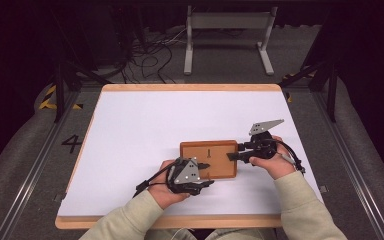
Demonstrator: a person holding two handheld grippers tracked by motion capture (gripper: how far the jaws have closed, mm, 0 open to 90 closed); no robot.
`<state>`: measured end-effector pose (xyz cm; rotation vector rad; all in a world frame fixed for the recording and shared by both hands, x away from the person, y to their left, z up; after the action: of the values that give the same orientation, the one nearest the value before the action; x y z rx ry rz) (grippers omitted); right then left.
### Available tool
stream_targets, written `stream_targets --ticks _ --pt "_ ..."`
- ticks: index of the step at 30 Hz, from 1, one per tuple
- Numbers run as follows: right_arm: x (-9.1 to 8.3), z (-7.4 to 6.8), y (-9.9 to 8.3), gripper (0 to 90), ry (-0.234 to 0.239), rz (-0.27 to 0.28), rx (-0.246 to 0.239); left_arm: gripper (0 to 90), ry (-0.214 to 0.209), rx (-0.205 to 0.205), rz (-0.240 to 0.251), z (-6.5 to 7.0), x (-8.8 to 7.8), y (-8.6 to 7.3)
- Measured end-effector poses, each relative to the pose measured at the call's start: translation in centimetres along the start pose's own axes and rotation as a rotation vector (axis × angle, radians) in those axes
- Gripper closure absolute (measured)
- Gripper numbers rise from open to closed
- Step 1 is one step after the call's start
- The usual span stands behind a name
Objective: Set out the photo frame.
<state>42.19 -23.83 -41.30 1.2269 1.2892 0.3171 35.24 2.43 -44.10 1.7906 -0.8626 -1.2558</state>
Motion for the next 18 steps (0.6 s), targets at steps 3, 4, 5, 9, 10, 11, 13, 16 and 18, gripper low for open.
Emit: stream_targets --ticks 3,4,5,9,10,11,13,16,18 --pt "-0.2 -0.4 -0.1 57.5 -0.005 -0.005 -0.027 47.1 0.008 -0.034 0.008 -0.1 -1.4 -0.3" --pt "-0.3 -0.6 -0.1 57.7 -0.008 -0.006 -0.037 47.1 0.012 -0.037 0.013 -0.1 -1.9 -0.4" --pt "-0.4 -0.7 -0.1 57.9 -0.011 -0.009 -0.05 47.0 0.02 -0.039 0.017 -0.1 -2.3 -0.5" --pt "-0.8 -1.6 -0.1 58.5 -0.03 -0.02 -0.098 46.6 0.071 -0.058 0.023 -0.1 -4.3 -1.4" --pt "-0.8 -1.8 -0.1 58.5 -0.034 -0.021 -0.109 46.8 0.079 -0.075 0.022 -0.1 -4.9 -1.8" --pt "-0.9 -2.1 -0.1 58.7 -0.041 -0.025 -0.124 47.0 0.09 -0.087 0.024 -0.2 -5.4 -2.1" --pt "-1.1 -2.5 -0.1 59.2 -0.048 -0.032 -0.145 47.0 0.098 -0.123 0.037 -0.5 -6.2 -2.5" --pt "-1.3 -3.0 -0.1 59.7 -0.061 -0.045 -0.172 46.5 0.111 -0.158 0.056 -0.9 -6.9 -2.7" --pt "-1.5 -3.5 -0.1 60.3 -0.071 -0.058 -0.202 45.2 0.129 -0.167 0.069 -1.2 -7.3 -2.7"
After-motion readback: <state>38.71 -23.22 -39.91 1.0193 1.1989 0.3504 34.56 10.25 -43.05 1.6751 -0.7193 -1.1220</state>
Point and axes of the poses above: each handheld gripper's, and its own axes: x roughly forward along the jaws, y roughly out of its top, z roughly to its right, the point moved 2 cm from there along x, roughly forward along the jaws, and after that the axes turned 6 degrees about z, right-handed, at the moved point
